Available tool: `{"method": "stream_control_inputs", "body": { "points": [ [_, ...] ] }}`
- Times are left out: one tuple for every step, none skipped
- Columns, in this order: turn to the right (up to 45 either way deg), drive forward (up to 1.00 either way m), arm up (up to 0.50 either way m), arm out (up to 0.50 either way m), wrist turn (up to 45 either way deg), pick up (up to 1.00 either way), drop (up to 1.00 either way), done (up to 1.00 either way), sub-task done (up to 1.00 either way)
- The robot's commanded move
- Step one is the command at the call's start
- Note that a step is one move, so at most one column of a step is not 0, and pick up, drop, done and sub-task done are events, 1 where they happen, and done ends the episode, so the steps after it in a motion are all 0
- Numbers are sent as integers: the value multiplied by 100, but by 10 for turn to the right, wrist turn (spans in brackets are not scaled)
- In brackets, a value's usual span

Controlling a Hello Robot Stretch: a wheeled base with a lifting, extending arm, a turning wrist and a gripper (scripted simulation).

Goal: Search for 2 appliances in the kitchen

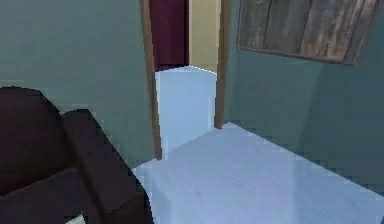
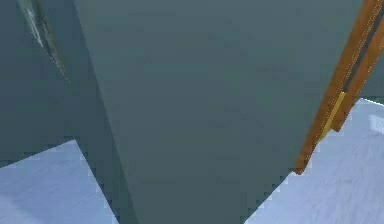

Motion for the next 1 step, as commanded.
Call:
{"method": "stream_control_inputs", "body": {
  "points": [
    [0, 30, 0, 0, 0, 0, 0, 0, 0]
  ]
}}
